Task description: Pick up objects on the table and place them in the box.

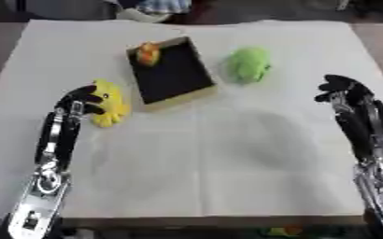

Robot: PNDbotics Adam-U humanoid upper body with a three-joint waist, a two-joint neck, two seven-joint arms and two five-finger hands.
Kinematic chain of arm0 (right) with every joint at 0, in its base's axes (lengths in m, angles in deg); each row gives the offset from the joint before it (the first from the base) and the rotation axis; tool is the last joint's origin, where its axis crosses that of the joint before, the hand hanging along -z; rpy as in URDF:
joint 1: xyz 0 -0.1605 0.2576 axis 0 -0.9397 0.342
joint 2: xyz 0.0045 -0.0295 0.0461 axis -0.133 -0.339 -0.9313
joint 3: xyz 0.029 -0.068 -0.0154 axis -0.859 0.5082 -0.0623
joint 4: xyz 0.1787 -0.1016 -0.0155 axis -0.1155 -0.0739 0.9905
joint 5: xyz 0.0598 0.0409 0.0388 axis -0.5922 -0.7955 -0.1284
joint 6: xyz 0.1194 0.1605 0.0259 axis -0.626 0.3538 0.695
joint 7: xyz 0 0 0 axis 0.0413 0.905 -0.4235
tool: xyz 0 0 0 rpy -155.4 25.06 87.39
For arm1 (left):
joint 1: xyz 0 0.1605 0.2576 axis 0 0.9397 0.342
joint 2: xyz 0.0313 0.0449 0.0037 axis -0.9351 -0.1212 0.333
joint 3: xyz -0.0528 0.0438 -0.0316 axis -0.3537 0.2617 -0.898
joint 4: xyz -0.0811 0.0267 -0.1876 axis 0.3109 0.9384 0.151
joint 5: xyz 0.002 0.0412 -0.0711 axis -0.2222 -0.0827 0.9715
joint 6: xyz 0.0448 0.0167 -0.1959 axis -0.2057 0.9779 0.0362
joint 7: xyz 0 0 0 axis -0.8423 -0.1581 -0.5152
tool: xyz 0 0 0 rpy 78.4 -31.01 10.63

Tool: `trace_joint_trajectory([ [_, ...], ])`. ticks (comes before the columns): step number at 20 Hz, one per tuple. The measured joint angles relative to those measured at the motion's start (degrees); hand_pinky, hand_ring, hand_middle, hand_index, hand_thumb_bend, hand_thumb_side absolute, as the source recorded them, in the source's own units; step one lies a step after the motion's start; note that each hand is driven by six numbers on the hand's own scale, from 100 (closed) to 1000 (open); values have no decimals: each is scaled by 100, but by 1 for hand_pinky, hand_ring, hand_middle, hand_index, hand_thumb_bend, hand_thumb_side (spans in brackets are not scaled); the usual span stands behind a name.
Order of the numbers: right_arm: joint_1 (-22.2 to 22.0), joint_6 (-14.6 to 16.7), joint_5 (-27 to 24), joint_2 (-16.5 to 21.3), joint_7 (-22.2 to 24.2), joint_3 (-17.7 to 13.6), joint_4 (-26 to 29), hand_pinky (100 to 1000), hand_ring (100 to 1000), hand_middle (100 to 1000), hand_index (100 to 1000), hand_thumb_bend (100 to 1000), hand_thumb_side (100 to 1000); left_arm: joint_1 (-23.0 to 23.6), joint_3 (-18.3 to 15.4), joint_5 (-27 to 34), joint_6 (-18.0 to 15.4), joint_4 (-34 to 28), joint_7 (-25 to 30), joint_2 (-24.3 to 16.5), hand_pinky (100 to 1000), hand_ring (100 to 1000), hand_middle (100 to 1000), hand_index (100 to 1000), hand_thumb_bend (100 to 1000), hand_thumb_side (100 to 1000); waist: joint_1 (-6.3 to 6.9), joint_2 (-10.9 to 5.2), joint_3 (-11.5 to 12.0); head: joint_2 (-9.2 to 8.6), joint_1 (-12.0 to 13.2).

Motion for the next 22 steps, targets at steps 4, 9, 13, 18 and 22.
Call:
trace_joint_trajectory([
  [4, -3, 0, 0, 0, 0, 0, 0, 778, 616, 634, 774, 100, 714, 0, 0, 0, 1, 0, -1, 0, 753, 568, 597, 798, 100, 956, 0, 0, -3, 0, 0],
  [9, -17, 0, 0, 0, 0, 0, 1, 778, 616, 634, 774, 100, 714, 0, -1, 0, 13, -3, -13, 0, 754, 577, 606, 804, 100, 944, 0, -1, -10, 0, 0],
  [13, -19, 0, 0, 0, 0, 0, 1, 778, 616, 634, 774, 100, 715, -48, -14, -36, 26, -11, -21, -58, 764, 605, 632, 813, 100, 893, 0, -3, -27, 0, -2],
  [18, -24, 0, 0, 0, 0, 1, 1, 778, 617, 634, 774, 100, 716, -330, -34, -226, 109, -145, 102, -526, 787, 660, 677, 835, 100, 812, 14, -3, -37, 0, -27],
  [22, -40, 1, 0, 0, 1, 1, 1, 779, 617, 634, 774, 100, 716, -645, 49, -545, 244, -158, 412, -1110, 820, 732, 740, 877, 100, 707, 57, -3, -69, 0, -39],
])
